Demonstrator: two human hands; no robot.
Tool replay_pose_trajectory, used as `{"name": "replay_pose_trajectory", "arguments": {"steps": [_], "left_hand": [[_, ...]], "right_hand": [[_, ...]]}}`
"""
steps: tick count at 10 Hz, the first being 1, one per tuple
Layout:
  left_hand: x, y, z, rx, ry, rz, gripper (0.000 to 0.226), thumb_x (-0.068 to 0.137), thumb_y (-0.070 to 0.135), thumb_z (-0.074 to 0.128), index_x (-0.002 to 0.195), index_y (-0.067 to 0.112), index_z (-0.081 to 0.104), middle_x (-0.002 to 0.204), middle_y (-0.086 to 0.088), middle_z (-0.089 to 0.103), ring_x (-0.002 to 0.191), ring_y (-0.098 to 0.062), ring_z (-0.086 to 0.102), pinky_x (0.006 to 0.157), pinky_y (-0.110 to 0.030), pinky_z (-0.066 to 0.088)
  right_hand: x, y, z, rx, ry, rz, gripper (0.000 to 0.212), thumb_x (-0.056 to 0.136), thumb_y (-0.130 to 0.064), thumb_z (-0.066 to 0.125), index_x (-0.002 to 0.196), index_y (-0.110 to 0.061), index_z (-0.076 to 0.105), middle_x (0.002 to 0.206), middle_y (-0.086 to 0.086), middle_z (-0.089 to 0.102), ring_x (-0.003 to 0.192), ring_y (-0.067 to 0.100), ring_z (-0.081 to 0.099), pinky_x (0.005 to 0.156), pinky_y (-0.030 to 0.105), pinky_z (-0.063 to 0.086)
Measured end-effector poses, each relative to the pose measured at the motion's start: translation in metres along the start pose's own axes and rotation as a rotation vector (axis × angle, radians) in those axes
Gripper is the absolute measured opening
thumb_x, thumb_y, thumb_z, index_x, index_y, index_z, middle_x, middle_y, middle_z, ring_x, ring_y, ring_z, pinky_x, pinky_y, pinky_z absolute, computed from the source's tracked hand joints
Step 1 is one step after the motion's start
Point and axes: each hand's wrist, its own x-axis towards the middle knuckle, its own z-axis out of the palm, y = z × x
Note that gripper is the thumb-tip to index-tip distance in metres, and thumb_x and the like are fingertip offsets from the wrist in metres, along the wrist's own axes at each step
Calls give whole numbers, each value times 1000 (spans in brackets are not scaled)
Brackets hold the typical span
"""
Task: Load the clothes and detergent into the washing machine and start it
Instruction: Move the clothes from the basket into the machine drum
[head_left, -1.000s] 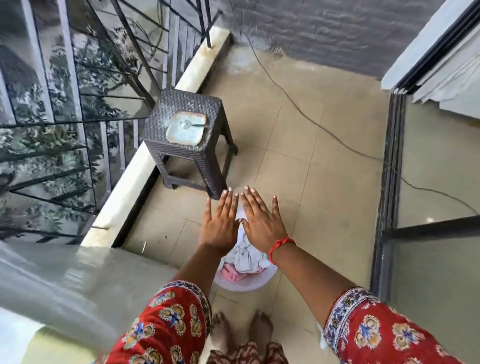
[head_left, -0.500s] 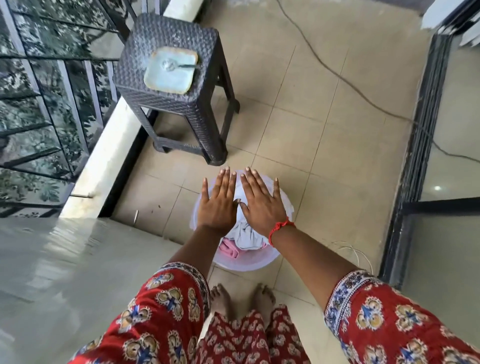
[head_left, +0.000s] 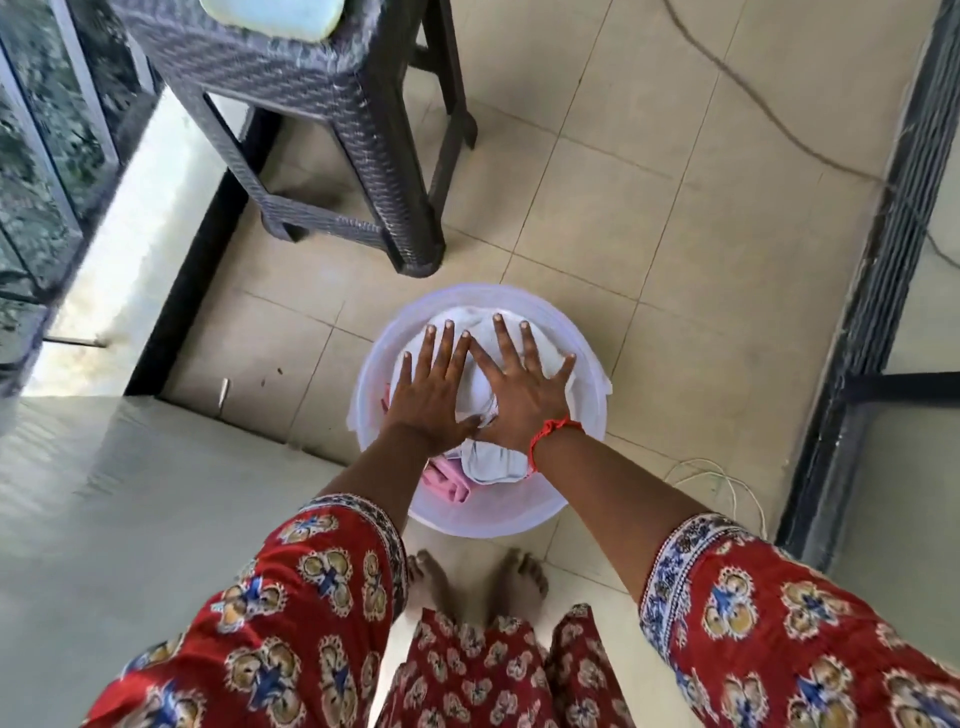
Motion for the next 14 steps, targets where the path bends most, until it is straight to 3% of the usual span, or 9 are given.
{"name": "replay_pose_trajectory", "arguments": {"steps": [2, 4, 6, 7, 9, 10, 12, 13, 14], "left_hand": [[24, 1, 25, 11, -91, -82, 126, 70, 79, 53, 146, 21, -29, 155, -1, -33, 145, -28, -25, 108, -71, 17], [33, -4, 47, -129, -149, -144, 135, 58, 69, 73, 145, 35, -25, 154, 5, -34, 145, -31, -24, 91, -64, 45], [40, -2, 62, -162, -48, -180, 117, 62, 57, 78, 151, 28, 8, 157, 2, 15, 141, -34, 16, 85, -54, 52], [48, -2, 61, -127, -47, -117, 103, 65, 51, 77, 147, 20, 23, 144, 1, 37, 131, -34, 34, 92, -49, 48], [36, 12, 40, -98, -106, -81, 91, 70, 41, 73, 144, 17, 27, 144, 1, 39, 133, -29, 37, 98, -47, 42], [12, 22, 14, -73, -90, -69, 87, 72, 42, 71, 143, 16, 29, 142, 1, 40, 131, -30, 39, 98, -45, 41], [-35, 32, -69, -83, 33, -72, 77, 73, 44, 65, 139, 19, 34, 136, 3, 45, 123, -30, 45, 98, -42, 39], [-55, 40, -110, -112, 76, -98, 76, 72, 44, 66, 137, 20, 36, 134, 3, 46, 121, -30, 45, 99, -43, 38], [-78, 51, -153, 10, 142, -36, 65, 78, 43, 56, 135, 19, 39, 135, 3, 47, 124, -20, 43, 98, -42, 31]], "right_hand": [[18, 1, 24, 178, -175, 70, 130, 57, -63, 80, 146, -50, -14, 153, -5, -39, 143, 34, -27, 93, 85, 19], [25, 0, 51, 270, -158, 33, 125, 59, -42, 89, 150, -43, 3, 155, 4, -33, 145, 43, -12, 102, 67, 35], [40, 0, 57, 207, -82, 22, 93, 82, -22, 74, 151, -37, 14, 158, 17, -6, 138, 45, 20, 107, 48, 38], [39, 3, 54, 270, -55, 34, 74, 90, -6, 58, 149, -36, 26, 157, 15, 2, 126, 45, 34, 99, 45, 44], [19, 1, 37, 492, 10, 122, 47, 99, -26, 47, 144, -35, 36, 152, 7, 15, 127, 38, 34, 91, 33, 46], [-2, -6, 12, 452, 16, 106, 46, 97, -32, 46, 142, -33, 35, 142, 13, 25, 121, 40, 41, 83, 38, 44], [-47, -24, -71, 500, 74, 86, 45, 98, -27, 47, 142, -35, 37, 149, 10, 18, 118, 31, 39, 91, 37, 45], [-67, -32, -111, 451, 98, 78, 44, 97, -19, 46, 137, -35, 43, 149, 9, 17, 122, 36, 35, 99, 45, 42], [-92, -46, -168, 453, 98, 103, 45, 95, -14, 48, 137, -29, 45, 140, 15, 27, 120, 43, 37, 94, 50, 38]]}}
